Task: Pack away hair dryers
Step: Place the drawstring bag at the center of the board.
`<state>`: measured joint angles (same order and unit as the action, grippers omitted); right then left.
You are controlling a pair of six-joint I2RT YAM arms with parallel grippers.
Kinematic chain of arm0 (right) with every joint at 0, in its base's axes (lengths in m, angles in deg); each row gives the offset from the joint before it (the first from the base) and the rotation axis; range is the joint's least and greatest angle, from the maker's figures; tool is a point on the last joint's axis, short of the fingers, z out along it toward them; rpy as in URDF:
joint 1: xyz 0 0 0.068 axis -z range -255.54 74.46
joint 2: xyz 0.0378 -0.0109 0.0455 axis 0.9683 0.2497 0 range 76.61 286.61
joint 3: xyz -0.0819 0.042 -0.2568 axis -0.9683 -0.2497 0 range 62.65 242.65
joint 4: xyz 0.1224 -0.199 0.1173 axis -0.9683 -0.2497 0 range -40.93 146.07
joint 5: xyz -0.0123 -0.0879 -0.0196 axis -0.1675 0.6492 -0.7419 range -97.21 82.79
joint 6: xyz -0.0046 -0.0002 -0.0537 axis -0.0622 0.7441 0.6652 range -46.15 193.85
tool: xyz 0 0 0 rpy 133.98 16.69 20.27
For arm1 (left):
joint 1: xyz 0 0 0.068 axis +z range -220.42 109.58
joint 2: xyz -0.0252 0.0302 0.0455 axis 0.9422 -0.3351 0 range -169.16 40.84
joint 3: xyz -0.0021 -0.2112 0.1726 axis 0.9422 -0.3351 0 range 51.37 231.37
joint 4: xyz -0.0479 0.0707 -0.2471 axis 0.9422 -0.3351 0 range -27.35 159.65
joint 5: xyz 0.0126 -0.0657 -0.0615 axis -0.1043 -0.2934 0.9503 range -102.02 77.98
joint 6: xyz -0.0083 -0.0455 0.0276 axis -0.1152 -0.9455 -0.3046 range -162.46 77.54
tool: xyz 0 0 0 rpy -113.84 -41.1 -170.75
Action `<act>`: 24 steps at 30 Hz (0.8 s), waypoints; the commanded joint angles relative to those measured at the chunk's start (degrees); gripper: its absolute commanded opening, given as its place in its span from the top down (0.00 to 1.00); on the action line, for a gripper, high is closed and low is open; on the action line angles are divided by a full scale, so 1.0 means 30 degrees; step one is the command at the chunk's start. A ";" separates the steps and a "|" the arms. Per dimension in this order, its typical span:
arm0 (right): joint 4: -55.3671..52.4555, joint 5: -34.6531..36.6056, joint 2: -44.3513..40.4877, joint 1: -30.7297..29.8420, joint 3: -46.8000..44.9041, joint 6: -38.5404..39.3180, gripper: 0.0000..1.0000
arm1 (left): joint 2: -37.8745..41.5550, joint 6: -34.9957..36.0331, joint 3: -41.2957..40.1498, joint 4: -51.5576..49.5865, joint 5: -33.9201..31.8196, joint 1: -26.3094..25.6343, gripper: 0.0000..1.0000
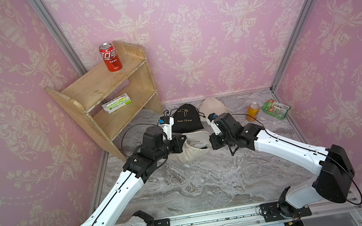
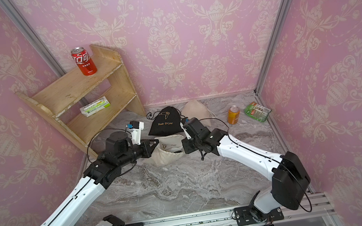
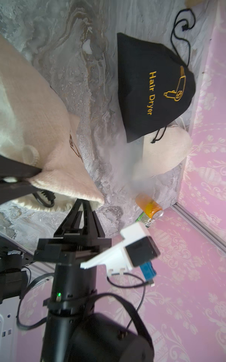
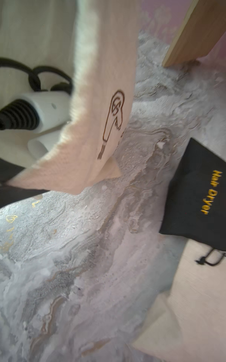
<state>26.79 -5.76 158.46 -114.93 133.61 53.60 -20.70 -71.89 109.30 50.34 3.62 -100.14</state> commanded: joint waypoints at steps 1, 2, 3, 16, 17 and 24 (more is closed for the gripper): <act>-0.1408 0.1175 -0.1340 0.0188 0.1754 0.1002 1.00 | -0.0299 0.0677 0.1403 -0.0961 -0.1170 0.0706 1.00; -0.1611 0.1416 -0.1437 0.0321 0.2107 0.1241 1.00 | -0.0575 0.0673 0.1741 -0.1222 -0.1336 0.0939 1.00; -0.1766 0.1626 -0.1427 0.0610 0.2406 0.1403 1.00 | -0.0964 0.0753 0.2085 -0.1470 -0.1346 0.1167 1.00; -0.0854 0.0342 0.0773 0.5282 0.4736 0.2919 1.00 | -0.6523 0.0691 0.5644 -0.0255 0.0919 0.2200 1.00; -0.0488 0.0096 0.0928 0.5413 0.4603 0.3065 1.00 | -0.6804 0.0796 0.5708 -0.0069 0.1058 0.2200 1.00; 0.3929 -0.1348 -0.0619 0.5389 -0.0242 0.3538 1.00 | -0.6978 0.0978 0.3492 0.2432 0.2780 0.2200 1.00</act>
<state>31.53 -10.37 160.66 -99.61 138.92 62.58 -42.45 -70.29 122.85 53.44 9.83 -94.85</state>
